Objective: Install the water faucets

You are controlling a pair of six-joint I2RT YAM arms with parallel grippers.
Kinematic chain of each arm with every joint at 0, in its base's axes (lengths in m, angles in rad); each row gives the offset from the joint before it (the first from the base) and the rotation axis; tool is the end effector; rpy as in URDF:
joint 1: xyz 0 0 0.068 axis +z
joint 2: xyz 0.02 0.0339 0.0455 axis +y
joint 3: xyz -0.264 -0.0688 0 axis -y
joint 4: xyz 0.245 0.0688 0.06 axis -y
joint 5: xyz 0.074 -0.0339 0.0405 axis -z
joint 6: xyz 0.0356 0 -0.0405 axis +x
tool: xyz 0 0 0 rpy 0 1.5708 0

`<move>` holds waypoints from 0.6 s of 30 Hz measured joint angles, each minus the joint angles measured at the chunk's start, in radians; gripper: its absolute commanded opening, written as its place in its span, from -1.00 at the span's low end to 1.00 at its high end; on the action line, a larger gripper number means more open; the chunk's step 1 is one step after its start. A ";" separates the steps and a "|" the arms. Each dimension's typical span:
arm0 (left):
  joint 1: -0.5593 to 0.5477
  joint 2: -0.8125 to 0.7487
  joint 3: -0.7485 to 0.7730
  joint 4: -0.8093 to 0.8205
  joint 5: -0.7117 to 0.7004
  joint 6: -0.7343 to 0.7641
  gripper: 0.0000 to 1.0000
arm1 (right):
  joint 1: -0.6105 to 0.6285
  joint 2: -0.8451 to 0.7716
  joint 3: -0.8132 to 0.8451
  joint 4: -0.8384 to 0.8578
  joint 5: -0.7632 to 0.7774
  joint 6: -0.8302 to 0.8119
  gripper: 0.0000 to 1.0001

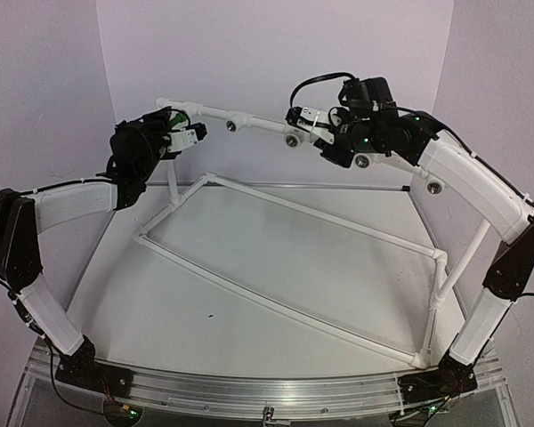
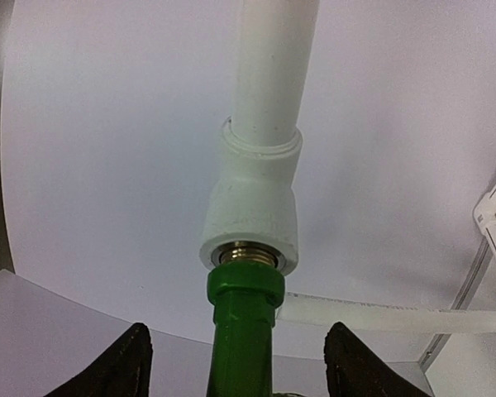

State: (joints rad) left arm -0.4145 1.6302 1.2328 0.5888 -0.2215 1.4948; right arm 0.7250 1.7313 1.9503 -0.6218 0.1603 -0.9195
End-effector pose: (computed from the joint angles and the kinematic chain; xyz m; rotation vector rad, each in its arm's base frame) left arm 0.3615 -0.1505 0.3582 1.0728 0.9998 1.0447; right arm 0.2947 0.2535 0.4431 -1.3766 1.4219 -0.2848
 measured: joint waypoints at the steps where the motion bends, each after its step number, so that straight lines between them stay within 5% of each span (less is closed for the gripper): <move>1: 0.000 0.000 -0.001 0.002 -0.001 0.000 0.65 | 0.000 0.000 0.000 0.000 0.000 0.000 -1.00; 4: 0.000 0.000 -0.007 0.010 0.000 -0.007 0.98 | 0.000 0.000 0.000 0.000 0.000 0.000 -1.00; 18: -0.048 -0.136 -0.132 -0.106 0.043 -0.077 0.99 | 0.018 0.000 0.009 -0.018 -0.025 0.003 -1.00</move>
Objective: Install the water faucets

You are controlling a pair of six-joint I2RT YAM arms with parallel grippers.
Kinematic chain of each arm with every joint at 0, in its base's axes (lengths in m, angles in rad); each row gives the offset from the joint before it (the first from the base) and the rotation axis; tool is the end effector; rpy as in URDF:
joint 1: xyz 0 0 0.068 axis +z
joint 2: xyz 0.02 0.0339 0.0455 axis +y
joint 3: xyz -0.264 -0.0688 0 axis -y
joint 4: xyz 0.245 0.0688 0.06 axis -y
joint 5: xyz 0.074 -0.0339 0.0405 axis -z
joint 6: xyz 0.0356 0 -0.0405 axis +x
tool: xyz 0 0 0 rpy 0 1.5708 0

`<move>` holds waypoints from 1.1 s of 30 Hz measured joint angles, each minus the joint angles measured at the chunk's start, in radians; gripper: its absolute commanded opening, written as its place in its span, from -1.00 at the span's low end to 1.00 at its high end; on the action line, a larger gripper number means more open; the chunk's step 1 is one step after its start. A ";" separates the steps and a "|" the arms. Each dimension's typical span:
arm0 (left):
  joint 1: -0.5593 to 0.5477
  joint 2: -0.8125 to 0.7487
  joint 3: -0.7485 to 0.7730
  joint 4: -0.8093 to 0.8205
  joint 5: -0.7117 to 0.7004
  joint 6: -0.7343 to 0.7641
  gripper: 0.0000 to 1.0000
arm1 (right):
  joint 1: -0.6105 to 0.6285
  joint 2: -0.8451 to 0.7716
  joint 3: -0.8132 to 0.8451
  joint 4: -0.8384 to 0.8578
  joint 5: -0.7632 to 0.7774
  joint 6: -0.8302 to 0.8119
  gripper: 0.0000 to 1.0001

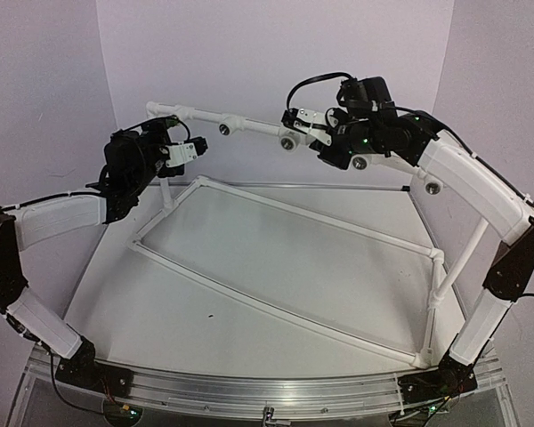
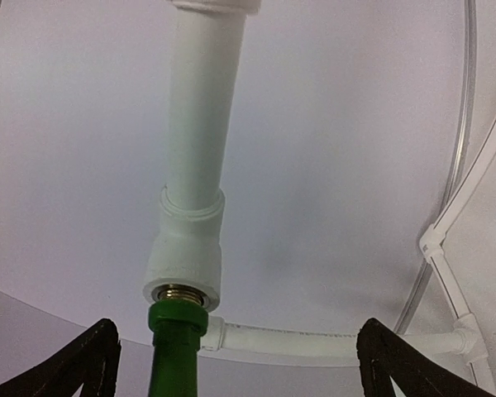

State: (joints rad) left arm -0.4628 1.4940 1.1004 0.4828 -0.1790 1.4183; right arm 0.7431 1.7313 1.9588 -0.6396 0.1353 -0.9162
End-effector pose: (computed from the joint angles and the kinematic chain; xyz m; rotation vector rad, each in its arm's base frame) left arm 0.3228 -0.1540 0.3479 1.1570 1.0313 0.8984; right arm 0.2886 0.2586 0.4441 -1.4051 1.4052 -0.2463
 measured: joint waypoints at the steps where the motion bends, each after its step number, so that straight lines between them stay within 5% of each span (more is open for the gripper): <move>1: -0.010 -0.020 -0.003 -0.016 0.000 -0.006 0.99 | 0.001 0.000 0.001 -0.002 -0.002 0.001 -1.00; 9: -0.085 -0.176 0.005 -0.122 -0.020 -0.090 0.99 | 0.005 0.006 0.017 -0.020 -0.014 0.012 -1.00; 13: -0.103 -0.207 0.127 -0.299 -0.048 -0.288 1.00 | 0.005 0.016 0.034 -0.033 -0.014 0.020 -1.00; 19: -0.095 -0.183 0.535 -0.702 -0.107 -0.871 0.99 | 0.005 0.023 0.050 -0.051 -0.013 0.031 -1.00; 22: 0.002 -0.185 0.633 -0.843 0.032 -1.242 0.99 | 0.005 0.027 0.057 -0.055 -0.013 0.035 -1.00; 27: 0.240 -0.221 0.494 -0.882 0.301 -1.799 0.99 | 0.005 0.028 0.059 -0.059 -0.013 0.039 -1.00; 33: 0.274 -0.255 0.278 -0.783 0.478 -2.263 0.99 | 0.005 0.028 0.059 -0.059 -0.013 0.041 -1.00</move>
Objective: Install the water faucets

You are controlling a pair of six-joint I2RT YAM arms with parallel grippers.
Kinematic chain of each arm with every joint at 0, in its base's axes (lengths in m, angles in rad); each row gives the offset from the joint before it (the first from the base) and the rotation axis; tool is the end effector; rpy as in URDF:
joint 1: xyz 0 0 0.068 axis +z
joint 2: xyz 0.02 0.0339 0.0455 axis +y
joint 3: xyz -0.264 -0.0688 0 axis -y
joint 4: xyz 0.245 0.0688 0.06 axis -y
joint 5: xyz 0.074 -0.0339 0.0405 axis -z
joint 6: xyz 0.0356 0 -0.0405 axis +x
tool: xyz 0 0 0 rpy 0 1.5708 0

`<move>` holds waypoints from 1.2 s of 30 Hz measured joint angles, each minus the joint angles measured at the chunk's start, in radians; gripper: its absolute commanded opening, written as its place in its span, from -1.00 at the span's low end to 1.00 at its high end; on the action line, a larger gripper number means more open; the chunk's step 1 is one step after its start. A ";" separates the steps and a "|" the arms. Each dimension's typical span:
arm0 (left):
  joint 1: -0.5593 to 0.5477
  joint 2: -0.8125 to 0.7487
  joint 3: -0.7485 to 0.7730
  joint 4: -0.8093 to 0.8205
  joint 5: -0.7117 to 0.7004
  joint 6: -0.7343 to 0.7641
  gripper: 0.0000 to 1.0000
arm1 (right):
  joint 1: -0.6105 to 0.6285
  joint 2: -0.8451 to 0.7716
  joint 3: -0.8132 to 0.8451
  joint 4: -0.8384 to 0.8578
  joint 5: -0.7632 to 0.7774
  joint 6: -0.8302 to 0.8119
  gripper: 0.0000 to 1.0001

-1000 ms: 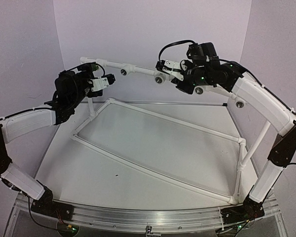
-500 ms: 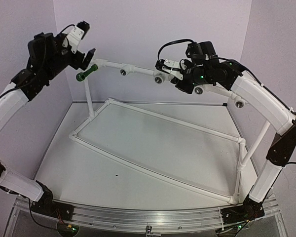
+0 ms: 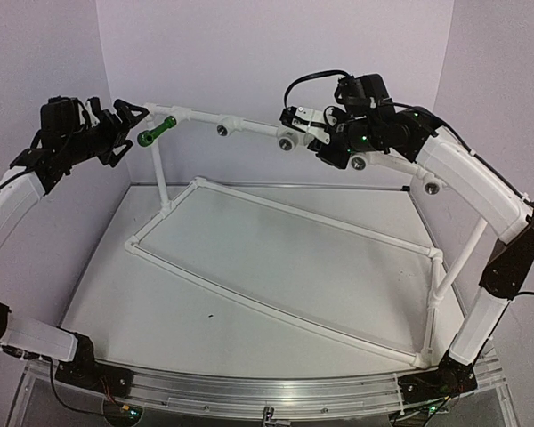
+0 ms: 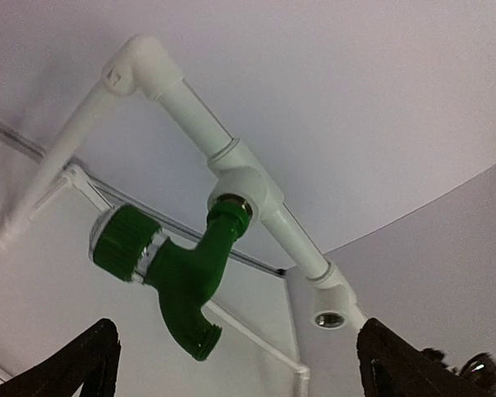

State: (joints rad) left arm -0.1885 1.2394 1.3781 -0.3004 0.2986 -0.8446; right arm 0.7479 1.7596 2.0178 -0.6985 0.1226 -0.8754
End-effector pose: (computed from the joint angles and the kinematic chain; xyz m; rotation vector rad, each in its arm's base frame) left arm 0.2682 -0.0618 0.4390 -0.3664 1.7993 -1.0029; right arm 0.2889 0.2621 0.4468 -1.4056 1.4416 -0.2045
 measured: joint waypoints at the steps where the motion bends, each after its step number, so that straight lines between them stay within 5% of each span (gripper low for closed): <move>1: 0.006 -0.024 -0.053 0.050 0.020 -0.083 0.99 | 0.000 0.000 0.000 0.000 0.000 0.000 -1.00; 8: 0.059 -0.160 -0.387 0.430 0.056 -0.556 0.99 | 0.000 0.000 0.000 0.000 0.000 0.001 -1.00; 14: 0.060 -0.107 -0.459 0.619 0.061 -0.771 0.97 | 0.000 0.000 0.000 0.000 -0.001 0.001 -1.00; 23: 0.064 0.044 -0.459 0.870 0.092 -0.934 0.85 | 0.000 0.000 0.000 0.000 -0.001 0.001 -1.00; 36: 0.065 0.182 -0.414 0.969 0.142 -0.992 0.49 | 0.000 0.000 0.000 0.000 -0.001 0.001 -1.00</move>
State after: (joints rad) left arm -0.1230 1.4218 0.9641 0.6684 0.4405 -1.8367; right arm 0.7479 1.7592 2.0178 -0.6985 0.1219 -0.8742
